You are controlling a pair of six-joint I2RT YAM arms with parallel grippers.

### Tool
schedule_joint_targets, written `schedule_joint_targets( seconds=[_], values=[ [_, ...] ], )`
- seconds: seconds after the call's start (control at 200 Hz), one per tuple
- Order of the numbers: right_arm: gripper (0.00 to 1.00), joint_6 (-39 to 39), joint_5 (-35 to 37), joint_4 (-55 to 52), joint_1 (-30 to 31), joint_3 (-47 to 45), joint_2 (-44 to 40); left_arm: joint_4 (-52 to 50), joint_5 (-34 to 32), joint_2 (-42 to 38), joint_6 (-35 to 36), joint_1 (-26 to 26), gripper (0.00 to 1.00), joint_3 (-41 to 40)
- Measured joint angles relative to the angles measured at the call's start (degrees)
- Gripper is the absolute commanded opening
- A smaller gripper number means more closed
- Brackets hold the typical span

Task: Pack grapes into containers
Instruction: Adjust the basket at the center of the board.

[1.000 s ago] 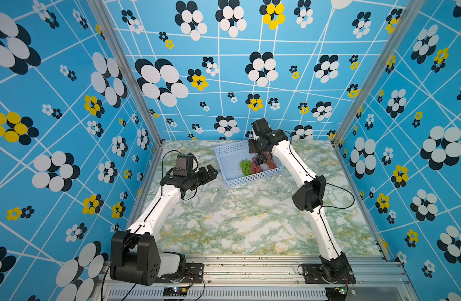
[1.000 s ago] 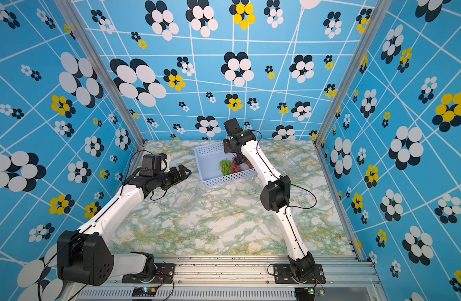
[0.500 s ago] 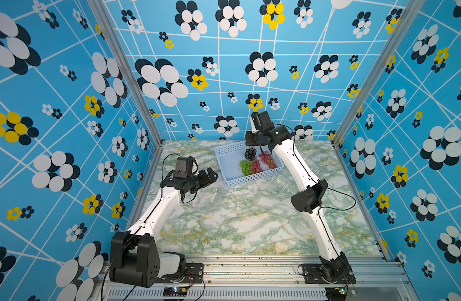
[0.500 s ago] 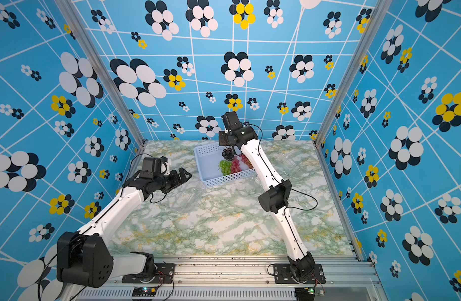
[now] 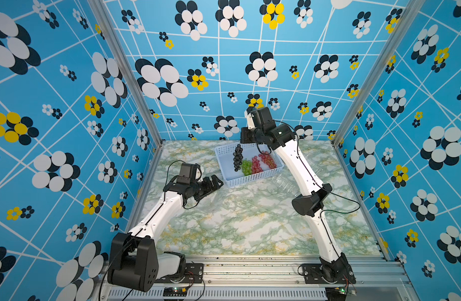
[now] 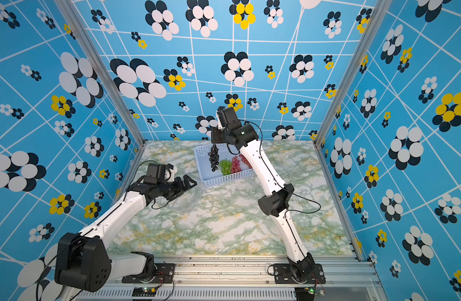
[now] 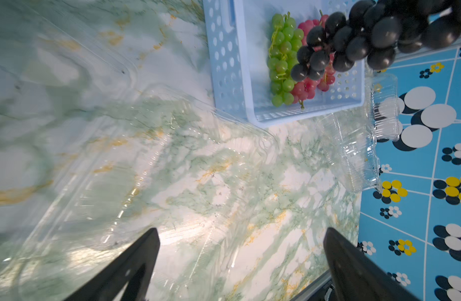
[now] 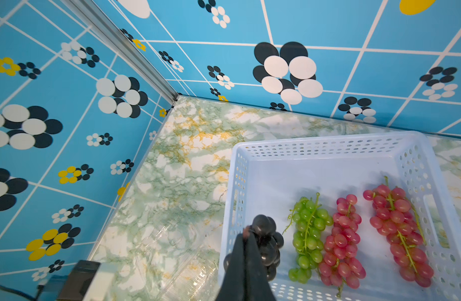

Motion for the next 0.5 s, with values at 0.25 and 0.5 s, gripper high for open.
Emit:
schedule_joint_targets(
  seconds=[0.25, 0.5],
  values=[
    [0.0, 0.9, -1.3, -0.2, 0.1, 0.2, -1.4, 2.1, 1.1, 4.4, -0.8, -5.8, 1.0, 0.0],
    [0.0, 1.3, -1.4, -1.7, 0.1, 0.2, -2.2, 6.5, 1.1, 8.9, -2.6, -9.5, 0.99, 0.0]
  ],
)
